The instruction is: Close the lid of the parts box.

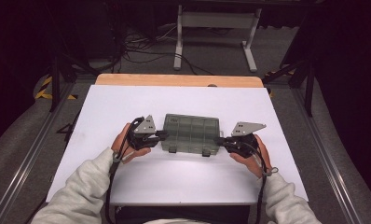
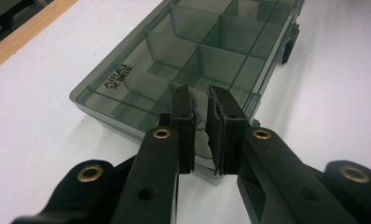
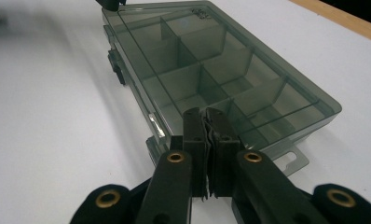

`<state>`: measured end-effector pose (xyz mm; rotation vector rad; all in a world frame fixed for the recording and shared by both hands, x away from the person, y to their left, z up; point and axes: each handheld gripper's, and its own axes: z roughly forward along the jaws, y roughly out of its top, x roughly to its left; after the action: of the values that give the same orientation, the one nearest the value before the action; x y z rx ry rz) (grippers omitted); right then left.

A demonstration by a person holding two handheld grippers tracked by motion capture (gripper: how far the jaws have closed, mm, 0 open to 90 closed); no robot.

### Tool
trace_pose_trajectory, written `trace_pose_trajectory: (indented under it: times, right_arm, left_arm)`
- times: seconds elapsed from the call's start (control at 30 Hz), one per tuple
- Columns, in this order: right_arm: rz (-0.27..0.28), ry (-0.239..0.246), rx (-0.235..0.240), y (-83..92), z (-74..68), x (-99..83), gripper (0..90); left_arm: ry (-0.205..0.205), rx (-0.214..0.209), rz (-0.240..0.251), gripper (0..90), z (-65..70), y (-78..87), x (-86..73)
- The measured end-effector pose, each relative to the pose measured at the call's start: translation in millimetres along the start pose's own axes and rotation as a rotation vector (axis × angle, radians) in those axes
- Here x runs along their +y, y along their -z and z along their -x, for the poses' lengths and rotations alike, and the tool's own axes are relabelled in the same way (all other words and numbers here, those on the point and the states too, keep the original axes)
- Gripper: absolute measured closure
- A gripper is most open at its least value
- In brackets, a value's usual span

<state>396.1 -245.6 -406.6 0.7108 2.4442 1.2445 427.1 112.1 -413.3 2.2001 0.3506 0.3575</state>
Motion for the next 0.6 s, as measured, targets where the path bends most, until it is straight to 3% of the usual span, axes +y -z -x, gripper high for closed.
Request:
trace_pose_trajectory:
  times: [0.6]
  right_arm:
    - [-0.034, 0.01, 0.004, -4.1, -5.3, -9.8, 87.7]
  left_arm:
    - [0.0, -0.002, -0.01, 80.9, 5.8, -4.4, -10.9]
